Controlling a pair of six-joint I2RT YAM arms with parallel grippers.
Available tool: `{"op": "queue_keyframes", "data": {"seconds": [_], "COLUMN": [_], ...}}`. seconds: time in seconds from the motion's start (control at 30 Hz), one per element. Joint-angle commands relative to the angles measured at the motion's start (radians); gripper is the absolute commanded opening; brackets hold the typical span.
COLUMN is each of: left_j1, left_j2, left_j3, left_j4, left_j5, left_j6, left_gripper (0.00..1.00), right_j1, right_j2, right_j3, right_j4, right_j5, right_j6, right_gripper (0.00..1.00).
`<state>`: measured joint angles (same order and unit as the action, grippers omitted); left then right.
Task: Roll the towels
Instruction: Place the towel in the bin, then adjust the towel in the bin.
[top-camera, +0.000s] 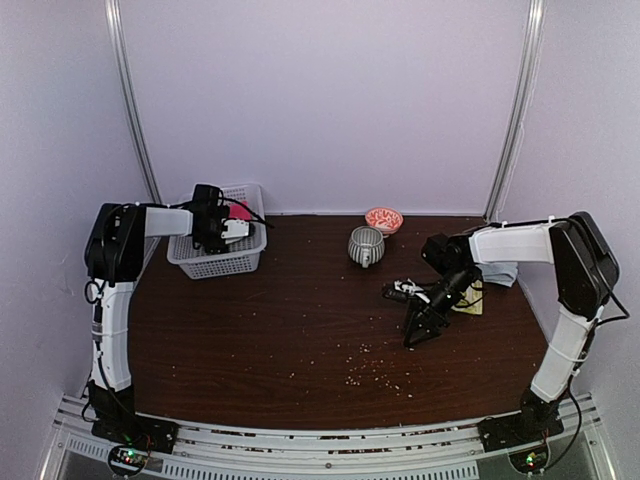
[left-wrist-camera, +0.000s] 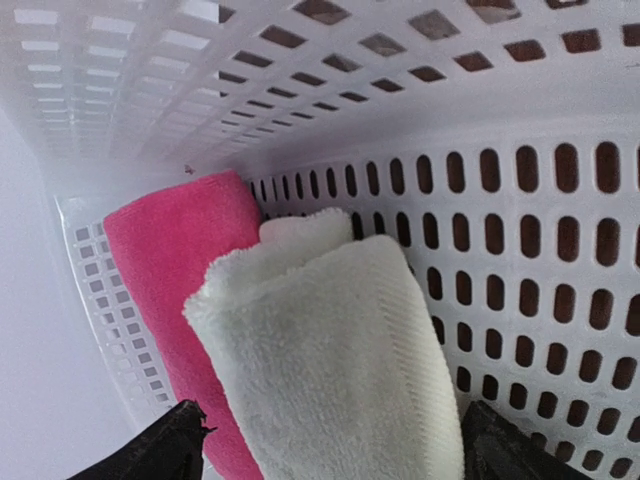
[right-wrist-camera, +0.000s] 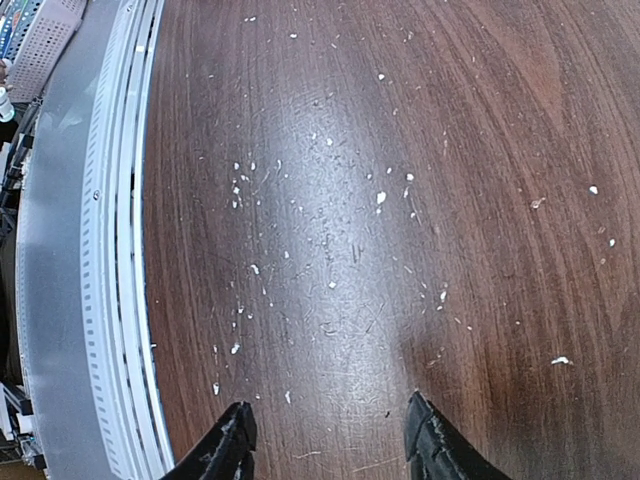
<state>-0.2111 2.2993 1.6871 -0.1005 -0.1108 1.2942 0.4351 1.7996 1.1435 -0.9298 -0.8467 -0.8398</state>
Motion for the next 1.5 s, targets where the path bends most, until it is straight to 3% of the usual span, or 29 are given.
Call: {"op": "queue_keyframes", "data": {"seconds": [0.0,0.67,0.83,1.03,1.1,1.13,1.3,1.47], "left_j1": [-0.003,-0.016,-0.017,-0.016,-0.017,-0.017,-0.017,-0.027], "left_j2": [-0.034,-0.108,-0.174,-0.245,-0.24,-0.239,-0.243,-0.248], "left_j3": [-0.009,-0.021,0.012,-0.022,0.014,0.025,0.024,-0.059], "left_j4": [-0.084,-0.166,-0.216,-0.184,-0.221,-0.239,-0.36,-0.375], "left_j5": [0.049,0.082,0.147,0.089,0.06,0.051,0.056,0.115], "left_j6": [-0.033,-0.154,-0.301,-0.531,-0.668,-0.755,-1.191,-1.342], "left_gripper": [0.91,0.93,0.97,0.95,0.84,0.73,0.02,0.0], "right_j1": [-0.007,-0.006,-0.006,-0.004,-0.004,-0.004,-0.004,-0.004], "right_j2": [0.021,0.024,0.025,0.026,0.024,0.022,0.004,0.0], "right_j3": [0.031,0.045,0.048,0.057,0.058,0.058,0.052,0.05], "right_j4": [-0.036,-0.086,-0.091,-0.112,-0.116,-0.118,-0.117,-0.116], "right_j5": [-0.026,-0.044,-0.049,-0.053,-0.054,-0.054,-0.051,-0.051], "right_j6": [-0.022,-0.063,-0.065,-0.082,-0.089,-0.089,-0.093,-0.093], "right_gripper": [0.52,0.55,0.57,0.57,0.57,0.57,0.57,0.57]}}
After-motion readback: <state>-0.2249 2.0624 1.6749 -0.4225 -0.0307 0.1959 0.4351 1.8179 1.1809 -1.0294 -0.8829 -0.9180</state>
